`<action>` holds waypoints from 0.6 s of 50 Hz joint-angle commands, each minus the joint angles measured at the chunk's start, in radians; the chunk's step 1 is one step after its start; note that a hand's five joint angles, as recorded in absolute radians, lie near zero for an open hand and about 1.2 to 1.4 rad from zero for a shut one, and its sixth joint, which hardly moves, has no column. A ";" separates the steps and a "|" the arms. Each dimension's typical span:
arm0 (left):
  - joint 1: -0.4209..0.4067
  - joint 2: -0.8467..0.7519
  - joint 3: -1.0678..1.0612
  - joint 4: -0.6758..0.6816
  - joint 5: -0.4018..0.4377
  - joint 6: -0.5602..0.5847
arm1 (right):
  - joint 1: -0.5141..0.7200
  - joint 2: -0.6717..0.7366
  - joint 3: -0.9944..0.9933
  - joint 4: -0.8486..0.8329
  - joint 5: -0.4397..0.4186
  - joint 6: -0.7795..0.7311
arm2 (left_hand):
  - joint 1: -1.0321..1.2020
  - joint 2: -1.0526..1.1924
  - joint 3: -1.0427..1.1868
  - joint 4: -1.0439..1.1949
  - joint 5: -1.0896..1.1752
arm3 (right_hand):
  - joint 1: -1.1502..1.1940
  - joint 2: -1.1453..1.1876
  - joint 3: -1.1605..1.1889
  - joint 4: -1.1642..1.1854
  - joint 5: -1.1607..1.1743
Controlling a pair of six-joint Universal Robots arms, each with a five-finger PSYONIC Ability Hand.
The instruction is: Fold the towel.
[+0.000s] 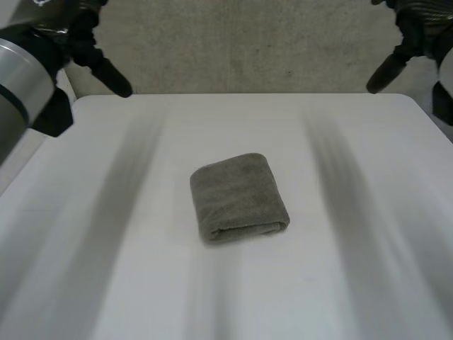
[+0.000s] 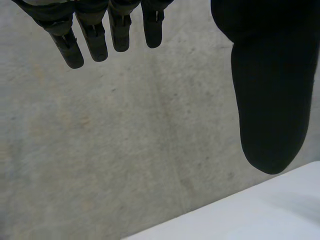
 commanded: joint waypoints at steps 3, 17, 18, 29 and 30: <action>0.013 -0.019 0.031 -0.060 -0.008 -0.001 | -0.034 0.007 -0.027 0.036 -0.004 0.000 | 0.031 0.030 0.029 0.029 0.008 | -0.058 -0.076 -0.076 -0.091 -0.061; 0.015 -0.014 0.019 -0.056 -0.007 0.001 | -0.020 0.013 -0.005 0.021 -0.041 -0.014 | 0.010 0.009 0.008 0.009 -0.012 | -0.058 -0.076 -0.076 -0.091 -0.061; 0.015 -0.014 0.019 -0.056 -0.007 0.001 | -0.020 0.013 -0.005 0.021 -0.041 -0.014 | 0.010 0.009 0.008 0.009 -0.012 | -0.058 -0.076 -0.076 -0.091 -0.061; 0.012 -0.021 0.010 -0.056 -0.007 -0.001 | 0.140 0.236 0.088 -0.007 -0.346 -0.164 | 0.001 0.000 0.000 0.000 -0.021 | -0.058 -0.076 -0.076 -0.091 -0.061; 0.012 -0.019 0.005 -0.056 -0.005 -0.001 | 0.176 0.301 0.078 -0.016 -0.357 -0.173 | 0.001 0.000 0.000 0.000 -0.021 | -0.058 -0.076 -0.076 -0.091 -0.061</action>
